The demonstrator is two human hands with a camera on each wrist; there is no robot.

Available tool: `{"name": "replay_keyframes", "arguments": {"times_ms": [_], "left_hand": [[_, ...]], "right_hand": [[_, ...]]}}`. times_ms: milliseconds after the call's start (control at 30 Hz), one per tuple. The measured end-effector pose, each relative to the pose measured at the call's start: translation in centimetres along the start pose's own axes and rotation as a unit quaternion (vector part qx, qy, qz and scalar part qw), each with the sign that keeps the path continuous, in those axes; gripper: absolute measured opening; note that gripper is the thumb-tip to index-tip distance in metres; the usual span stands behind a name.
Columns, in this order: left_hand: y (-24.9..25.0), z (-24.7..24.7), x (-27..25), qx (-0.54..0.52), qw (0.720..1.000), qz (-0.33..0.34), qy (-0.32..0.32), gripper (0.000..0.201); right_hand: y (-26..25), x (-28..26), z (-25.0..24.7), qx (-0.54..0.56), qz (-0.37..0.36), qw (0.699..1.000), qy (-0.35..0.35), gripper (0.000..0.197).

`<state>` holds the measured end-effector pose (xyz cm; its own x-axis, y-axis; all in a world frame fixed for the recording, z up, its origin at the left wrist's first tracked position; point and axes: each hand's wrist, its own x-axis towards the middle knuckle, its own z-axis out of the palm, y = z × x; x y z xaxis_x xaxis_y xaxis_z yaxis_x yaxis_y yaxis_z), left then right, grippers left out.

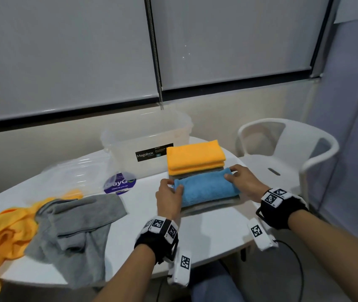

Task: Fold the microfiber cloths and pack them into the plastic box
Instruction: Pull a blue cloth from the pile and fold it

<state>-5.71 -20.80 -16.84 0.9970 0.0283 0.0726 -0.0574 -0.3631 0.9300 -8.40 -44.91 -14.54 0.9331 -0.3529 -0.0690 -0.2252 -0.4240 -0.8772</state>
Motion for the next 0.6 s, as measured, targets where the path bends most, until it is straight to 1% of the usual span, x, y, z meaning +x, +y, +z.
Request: {"name": "replay_keyframes", "arguments": {"times_ms": [100, 167, 200, 267, 367, 500, 600], "left_hand": [[0.2, -0.5, -0.1, 0.021, 1.0, -0.017, -0.002, 0.038], [0.0, -0.8, -0.2, 0.028, 0.998, -0.043, -0.026, 0.048], [-0.3, -0.8, -0.1, 0.036, 0.997, -0.053, -0.04, 0.05], [-0.7, -0.9, 0.2, 0.057, 0.996, -0.048, -0.051, 0.045], [0.3, -1.6, 0.6, 0.076, 0.996, -0.021, -0.038, 0.036], [0.2, -2.7, 1.6, 0.11, 0.993, -0.02, -0.025, 0.032], [0.2, -2.7, 1.7, 0.112, 0.993, 0.018, -0.014, 0.025]], "right_hand": [[-0.3, 0.0, -1.2, -0.012, 0.008, 1.0, 0.005, 0.041], [-0.2, -0.4, -1.5, -0.026, 0.021, 0.999, -0.006, 0.045], [0.0, -0.7, -1.4, -0.024, 0.035, 0.999, -0.02, 0.044], [0.3, -0.8, -0.8, -0.029, 0.043, 0.998, -0.031, 0.043], [-0.3, -0.6, 0.3, -0.049, 0.025, 0.998, -0.012, 0.041], [-1.2, -0.4, 1.3, -0.091, 0.025, 0.995, -0.033, 0.043], [-1.6, 0.0, 1.1, -0.122, 0.018, 0.992, -0.029, 0.038]]}}
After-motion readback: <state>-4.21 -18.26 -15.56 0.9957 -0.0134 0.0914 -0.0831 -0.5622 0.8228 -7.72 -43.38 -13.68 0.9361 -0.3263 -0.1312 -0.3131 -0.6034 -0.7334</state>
